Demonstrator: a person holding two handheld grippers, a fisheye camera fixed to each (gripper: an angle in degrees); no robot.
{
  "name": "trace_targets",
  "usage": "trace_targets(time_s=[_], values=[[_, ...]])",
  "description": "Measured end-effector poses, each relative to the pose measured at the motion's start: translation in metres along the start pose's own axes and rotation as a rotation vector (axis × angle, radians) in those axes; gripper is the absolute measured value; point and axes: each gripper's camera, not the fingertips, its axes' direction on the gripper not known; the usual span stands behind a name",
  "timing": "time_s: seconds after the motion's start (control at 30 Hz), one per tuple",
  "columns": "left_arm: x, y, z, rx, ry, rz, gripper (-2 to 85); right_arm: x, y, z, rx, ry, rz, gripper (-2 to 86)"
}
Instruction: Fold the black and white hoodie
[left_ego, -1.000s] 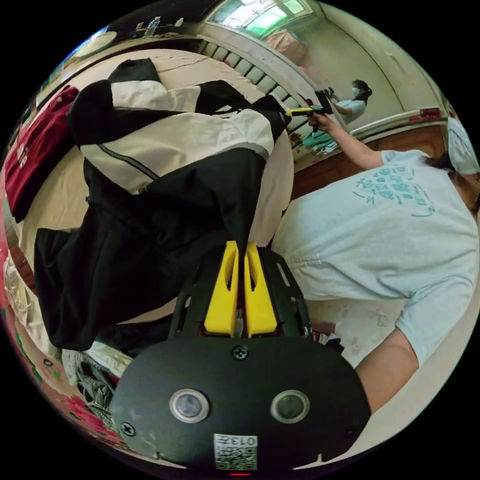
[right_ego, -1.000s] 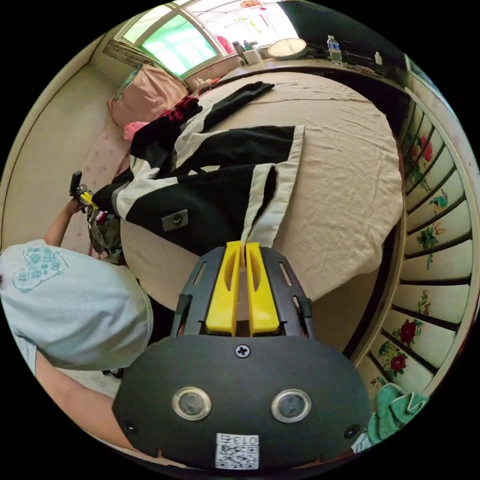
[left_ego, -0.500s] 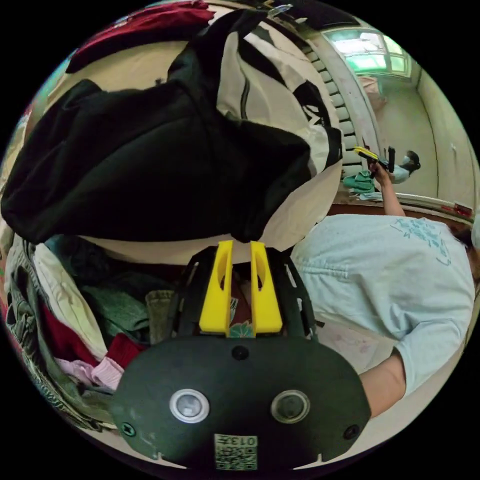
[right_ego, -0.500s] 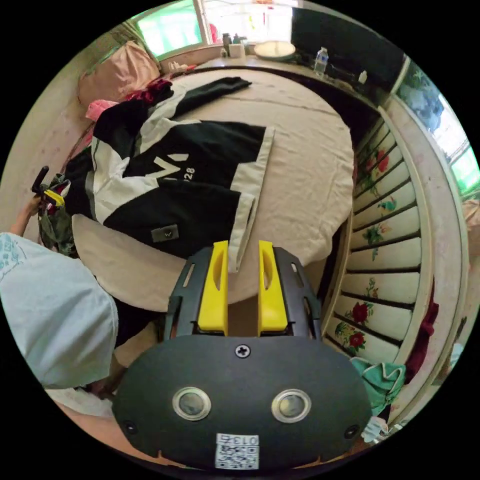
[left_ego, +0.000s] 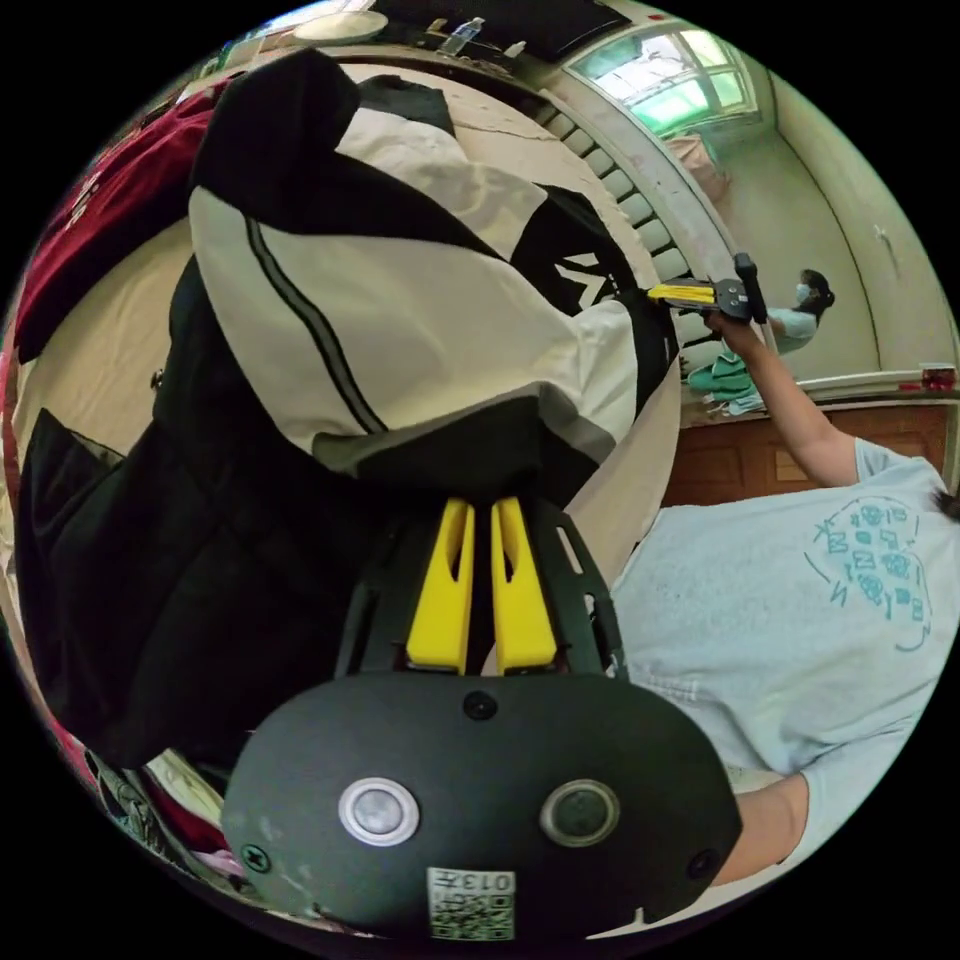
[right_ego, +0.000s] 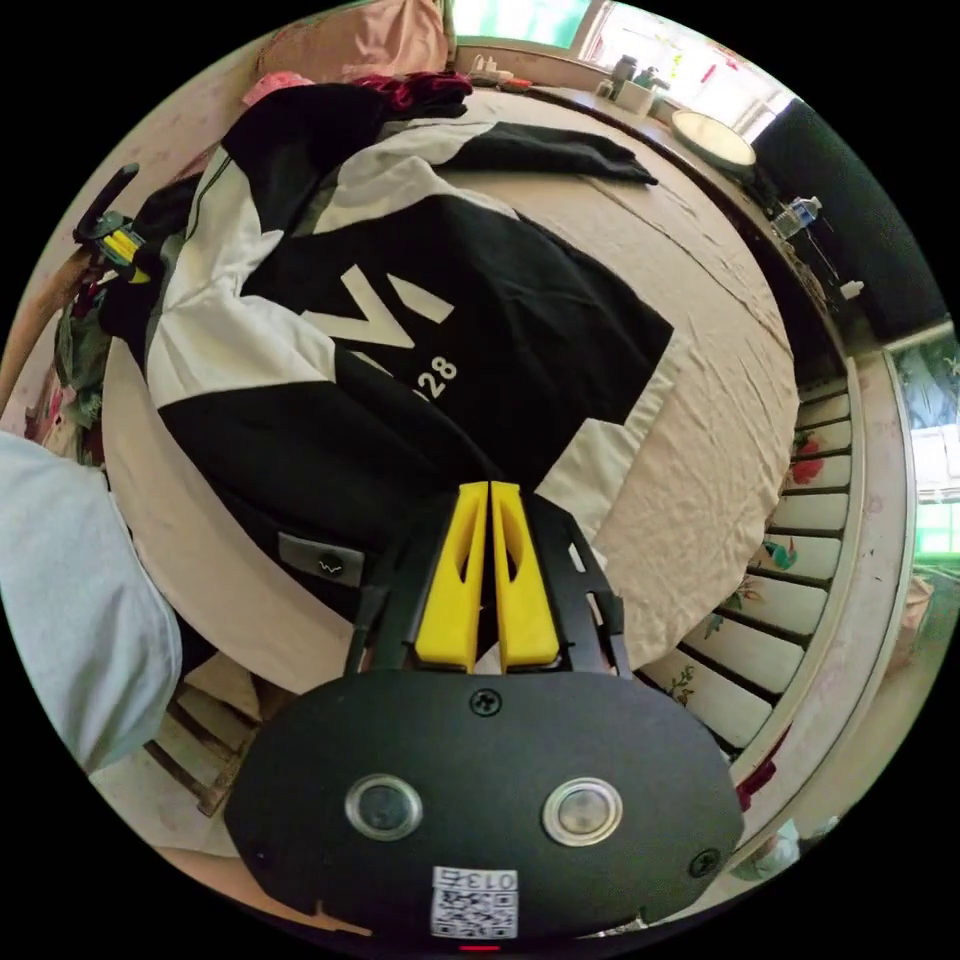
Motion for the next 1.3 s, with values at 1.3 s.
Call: trace_targets(time_s=[1.3], values=[[-0.093,0.056,0.103,0.211,-0.214,-0.046,8.5,-0.182,-0.336,-0.012,0.281,0.053,-0.734,5.9]])
